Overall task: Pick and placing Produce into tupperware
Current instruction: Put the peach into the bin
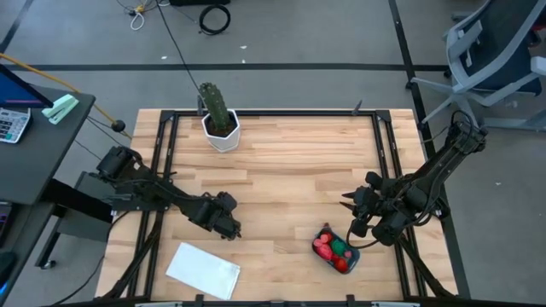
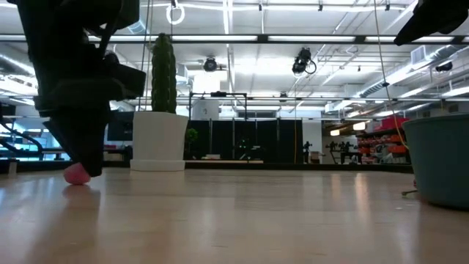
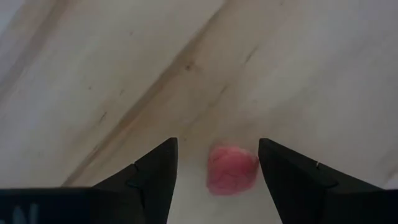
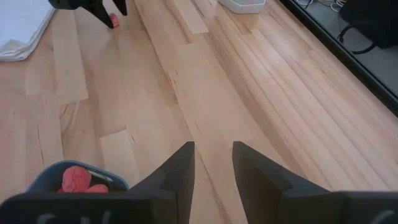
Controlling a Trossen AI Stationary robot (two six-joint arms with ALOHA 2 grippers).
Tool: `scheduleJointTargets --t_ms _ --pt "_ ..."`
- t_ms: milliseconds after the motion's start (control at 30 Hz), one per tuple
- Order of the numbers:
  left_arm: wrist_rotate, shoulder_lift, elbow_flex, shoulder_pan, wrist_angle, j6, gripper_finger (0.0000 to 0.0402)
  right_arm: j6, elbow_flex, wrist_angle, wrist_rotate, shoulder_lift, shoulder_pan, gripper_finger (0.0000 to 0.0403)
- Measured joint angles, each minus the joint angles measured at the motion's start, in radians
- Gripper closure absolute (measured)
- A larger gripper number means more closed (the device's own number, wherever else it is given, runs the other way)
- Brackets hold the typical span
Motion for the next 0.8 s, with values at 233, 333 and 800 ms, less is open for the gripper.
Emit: scheduleJointTargets --t_ms 233,333,800 --pt "0.022 0.0 0.0 0.01 0.001 -0.008 0.0171 0.0 0.0 0.0 0.0 0.0 0.0 0.0286" --pt "0.045 0.0 0.0 -0.002 0.001 -0.032 0.0171 0.0 0.0 0.0 0.0 0.0 0.0 0.0286" --pt "0.036 0.0 0.0 -0.029 0.0 -0.034 0.0233 0.0 0.0 0.0 0.0 0.0 0.0 0.0286"
